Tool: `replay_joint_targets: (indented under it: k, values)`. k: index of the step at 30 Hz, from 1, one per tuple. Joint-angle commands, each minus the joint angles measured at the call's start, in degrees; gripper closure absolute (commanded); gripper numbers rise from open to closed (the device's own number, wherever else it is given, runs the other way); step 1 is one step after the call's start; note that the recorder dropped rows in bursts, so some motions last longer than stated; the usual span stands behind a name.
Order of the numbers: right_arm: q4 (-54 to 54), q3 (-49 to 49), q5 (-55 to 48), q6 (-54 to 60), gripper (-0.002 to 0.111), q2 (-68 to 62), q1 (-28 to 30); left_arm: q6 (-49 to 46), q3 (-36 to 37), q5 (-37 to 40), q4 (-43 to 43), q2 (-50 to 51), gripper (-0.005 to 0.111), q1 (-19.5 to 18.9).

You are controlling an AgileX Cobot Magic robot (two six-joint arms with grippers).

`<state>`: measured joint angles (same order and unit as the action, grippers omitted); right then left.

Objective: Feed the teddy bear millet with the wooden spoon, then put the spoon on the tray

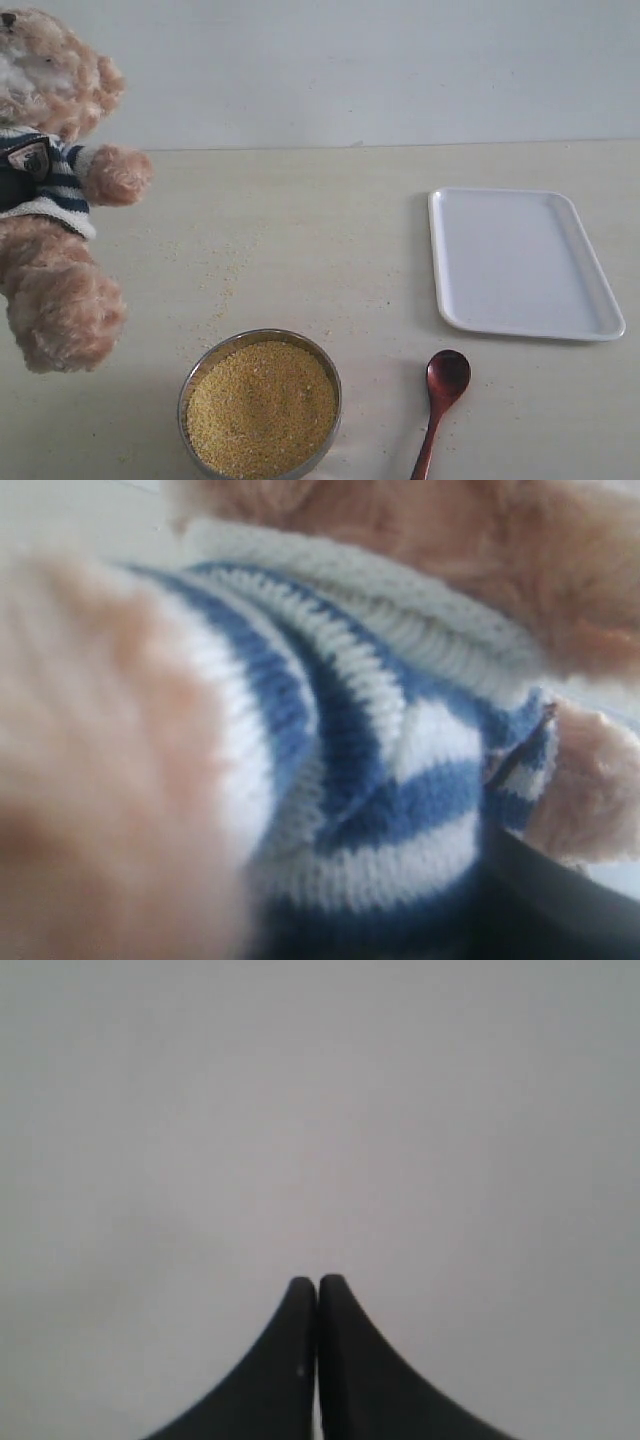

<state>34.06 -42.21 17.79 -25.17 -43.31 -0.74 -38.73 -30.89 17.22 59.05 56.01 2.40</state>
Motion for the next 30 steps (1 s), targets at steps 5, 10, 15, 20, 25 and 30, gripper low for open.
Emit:
replay_joint_targets:
  k: [5,10,15,20,25,30]
  values:
    - [-18.28,-12.75,-53.79,2.45,0.109,-27.45,0.16,-3.65,-0.03,0.77,0.49,-0.53,0.102,0.16]
    - [-44.85,-7.19,-55.41,29.33,0.109,-29.67,-4.49,-3.65,-0.03,0.77,0.49,-0.53,0.102,0.16]
    - [-49.25,15.11,-22.90,7.99,0.109,-24.22,-34.22,-3.78,-0.03,1.17,0.29,-0.53,0.102,0.16]
    - [-51.89,23.49,-10.63,6.89,0.109,-30.82,-47.91,-4.26,-0.03,1.16,0.29,-0.53,0.102,0.16]
    - [-51.89,23.49,-14.73,7.02,0.109,-33.94,-47.91,-4.44,-0.03,1.16,0.29,-0.53,0.102,0.16]
    - [-51.77,23.49,-15.89,7.15,0.103,-33.94,-47.91,-4.38,-0.03,1.16,0.46,-0.53,0.102,0.16]
